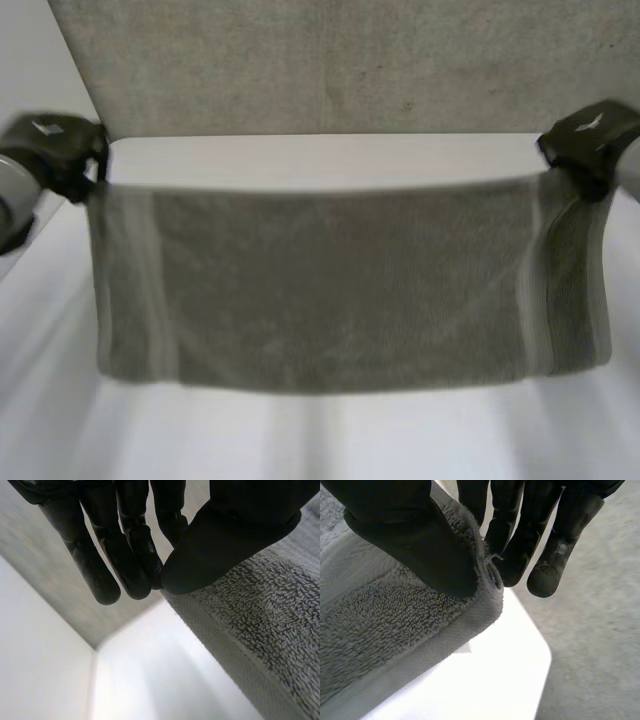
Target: Fold the towel.
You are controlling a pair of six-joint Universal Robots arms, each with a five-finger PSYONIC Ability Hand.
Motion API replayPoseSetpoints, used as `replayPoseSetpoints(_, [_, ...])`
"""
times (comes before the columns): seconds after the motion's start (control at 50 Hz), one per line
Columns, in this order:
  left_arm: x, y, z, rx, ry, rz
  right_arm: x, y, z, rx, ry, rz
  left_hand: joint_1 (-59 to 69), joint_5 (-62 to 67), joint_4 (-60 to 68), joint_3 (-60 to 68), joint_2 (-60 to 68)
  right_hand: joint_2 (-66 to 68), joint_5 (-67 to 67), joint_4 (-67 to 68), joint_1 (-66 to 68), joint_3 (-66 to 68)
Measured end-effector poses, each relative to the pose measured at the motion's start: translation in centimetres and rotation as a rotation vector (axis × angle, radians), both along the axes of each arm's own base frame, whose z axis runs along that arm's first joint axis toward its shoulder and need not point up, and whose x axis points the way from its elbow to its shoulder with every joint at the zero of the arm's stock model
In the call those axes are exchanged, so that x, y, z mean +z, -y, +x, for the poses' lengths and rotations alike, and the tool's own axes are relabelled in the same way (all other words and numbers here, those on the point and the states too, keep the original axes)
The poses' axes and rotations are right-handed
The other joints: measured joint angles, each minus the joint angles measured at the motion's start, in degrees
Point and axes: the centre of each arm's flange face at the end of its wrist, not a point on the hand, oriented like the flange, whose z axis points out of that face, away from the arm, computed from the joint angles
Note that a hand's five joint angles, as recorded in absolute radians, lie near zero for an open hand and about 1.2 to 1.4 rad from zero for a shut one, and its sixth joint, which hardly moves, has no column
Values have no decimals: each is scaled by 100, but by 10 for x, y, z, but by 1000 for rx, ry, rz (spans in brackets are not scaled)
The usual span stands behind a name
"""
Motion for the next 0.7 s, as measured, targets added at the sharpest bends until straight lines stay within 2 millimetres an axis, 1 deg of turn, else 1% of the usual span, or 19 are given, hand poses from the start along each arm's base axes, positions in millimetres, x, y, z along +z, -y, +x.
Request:
replayPoseSetpoints(0.06, [-19,13,-9,-22,10,42,-20,16,10,9,-26,-12,0,0,0,0,0,0,0,0,-1,0])
replayPoseSetpoints(0.1, [-25,25,-19,-43,13,33,-23,32,17,10,-17,-78,0,0,0,0,0,0,0,0,11,0])
replayPoseSetpoints(0.12, [-25,25,-19,-43,13,33,-23,32,17,10,-17,-78,0,0,0,0,0,0,0,0,11,0])
replayPoseSetpoints(0.14, [-18,37,-26,-59,7,-18,-17,45,23,8,11,-169,0,0,0,0,0,0,0,0,20,0])
replayPoseSetpoints(0.2, [4,51,-34,-71,-15,-137,3,59,30,2,76,-326,0,0,0,0,0,0,0,0,19,0])
replayPoseSetpoints(0.26, [38,63,-40,-73,-53,-316,38,67,35,-5,175,-525,0,0,0,0,0,0,0,0,38,0])
replayPoseSetpoints(0.28, [50,66,-41,-69,-70,-380,50,67,36,-8,212,-589,0,0,0,0,0,0,0,0,41,-1])
replayPoseSetpoints(0.3, [76,68,-40,-59,-110,-504,75,65,35,-12,284,-712,0,0,0,0,0,0,0,0,42,-1])
replayPoseSetpoints(0.32, [89,67,-39,-52,-135,-562,83,63,34,-13,309,-752,0,0,0,0,0,0,0,0,42,-1])
replayPoseSetpoints(0.34, [89,67,-39,-52,-135,-562,83,63,34,-13,309,-752,0,0,0,0,0,0,0,0,42,-1])
replayPoseSetpoints(0.38, [120,62,-35,-37,-217,-701,105,54,31,-13,383,-864,0,0,0,0,0,0,0,0,49,-1])
replayPoseSetpoints(0.46, [136,55,-27,-28,-318,-769,112,42,26,-11,429,-896,0,0,0,0,0,0,82,0,93,-1])
replayPoseSetpoints(0.52, [125,55,-21,-16,-345,-732,99,39,26,-5,419,-838,0,0,0,0,0,0,85,0,122,-1])
replayPoseSetpoints(0.56, [125,55,-21,-16,-345,-732,99,39,26,-5,419,-838,0,0,0,0,0,0,85,0,122,-1])
replayPoseSetpoints(0.58, [94,57,-15,3,-336,-637,85,38,27,7,403,-773,0,0,0,0,0,0,85,0,125,-1])
replayPoseSetpoints(0.6, [85,58,-14,7,-331,-607,67,37,29,29,382,-699,0,0,0,0,0,0,85,0,133,-1])
replayPoseSetpoints(0.64, [69,57,-12,10,-320,-560,55,37,31,48,370,-651,0,0,0,0,0,0,85,0,132,-1])
replayPoseSetpoints(0.66, [48,56,-11,9,-306,-497,37,37,33,74,355,-589,0,0,0,0,0,0,85,0,143,-1])
replayPoseSetpoints(0.7, [31,54,-10,5,-295,-446,19,37,36,98,341,-532,0,0,0,0,0,0,85,0,154,-1])
